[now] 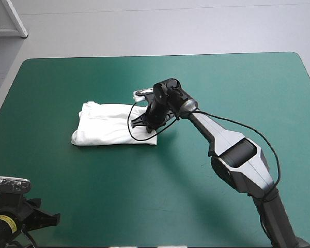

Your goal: Fold the cloth

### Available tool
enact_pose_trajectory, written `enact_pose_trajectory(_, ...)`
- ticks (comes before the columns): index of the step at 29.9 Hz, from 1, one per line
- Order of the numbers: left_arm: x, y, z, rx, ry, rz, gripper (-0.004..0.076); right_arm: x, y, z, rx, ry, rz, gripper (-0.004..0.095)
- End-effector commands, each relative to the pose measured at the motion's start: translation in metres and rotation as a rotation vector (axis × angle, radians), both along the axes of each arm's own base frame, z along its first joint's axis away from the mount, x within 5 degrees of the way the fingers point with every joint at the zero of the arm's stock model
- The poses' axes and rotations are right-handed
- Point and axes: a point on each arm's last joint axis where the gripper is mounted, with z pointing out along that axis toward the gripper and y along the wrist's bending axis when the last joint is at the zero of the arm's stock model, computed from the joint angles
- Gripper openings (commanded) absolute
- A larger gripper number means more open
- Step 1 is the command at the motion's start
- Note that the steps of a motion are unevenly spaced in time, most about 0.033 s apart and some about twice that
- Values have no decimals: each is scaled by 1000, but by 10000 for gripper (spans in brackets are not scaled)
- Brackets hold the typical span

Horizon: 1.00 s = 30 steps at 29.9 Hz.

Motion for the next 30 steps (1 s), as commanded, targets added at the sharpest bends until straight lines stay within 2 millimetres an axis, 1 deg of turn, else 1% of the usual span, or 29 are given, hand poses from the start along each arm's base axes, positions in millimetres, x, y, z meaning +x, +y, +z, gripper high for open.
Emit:
enact_pose_trajectory(1, 1, 1, 6, -2, -14, 12, -10, -10, -10, 47, 28, -75, 31, -7)
enact_pose_trajectory(2, 1, 1, 6, -2, -14, 12, -10, -10, -11, 50, 17, -88, 33, -14)
enact_pose_trajectory(3, 1, 1, 6, -2, -14, 12, -10, -10, -15, 58, 9, -112, 30, -18)
enact_pose_trajectory(5, 1, 1, 6, -2, -14, 12, -10, -11, -23, 73, -20, -172, 23, -18)
enact_pose_trajectory(6, 1, 1, 6, -2, -14, 12, -10, -11, -31, 85, -40, -218, 12, -18)
enact_pose_trajectory(7, 1, 1, 6, -2, -14, 12, -10, -11, -36, 92, -53, -246, 7, -18)
enact_pose_trajectory(9, 1, 1, 6, -2, -14, 12, -10, -11, -53, 112, -44, -286, 1, -18)
enact_pose_trajectory(10, 1, 1, 6, -2, -14, 12, -10, -11, -59, 118, -44, -301, 2, -18)
enact_pose_trajectory(11, 1, 1, 6, -2, -14, 12, -10, -11, -70, 126, -30, -305, -10, -18)
enact_pose_trajectory(12, 1, 1, 6, -2, -14, 12, -10, -10, -84, 132, -25, -304, -37, -18)
enact_pose_trajectory(13, 1, 1, 6, -2, -14, 12, -10, -10, -96, 134, -30, -301, -55, -18)
enact_pose_trajectory(14, 1, 1, 6, -2, -14, 12, -10, -9, -107, 133, -44, -287, -71, -18)
enact_pose_trajectory(15, 1, 1, 6, -2, -14, 12, -10, -9, -126, 134, -56, -277, -105, -18)
enact_pose_trajectory(17, 1, 1, 6, -2, -14, 12, -10, -11, -156, 126, -98, -237, -145, -18)
enact_pose_trajectory(21, 1, 1, 6, -2, -14, 12, -10, -18, -226, 118, -137, -201, -281, -18)
enact_pose_trajectory(23, 1, 1, 6, -2, -14, 12, -10, -23, -255, 117, -145, -206, -344, -18)
enact_pose_trajectory(27, 1, 1, 6, -2, -14, 12, -10, -33, -307, 108, -175, -174, -454, -18)
enact_pose_trajectory(29, 1, 1, 6, -2, -14, 12, -10, -36, -327, 102, -187, -142, -491, -18)
enact_pose_trajectory(30, 1, 1, 6, -2, -14, 12, -10, -37, -333, 98, -181, -128, -501, -18)
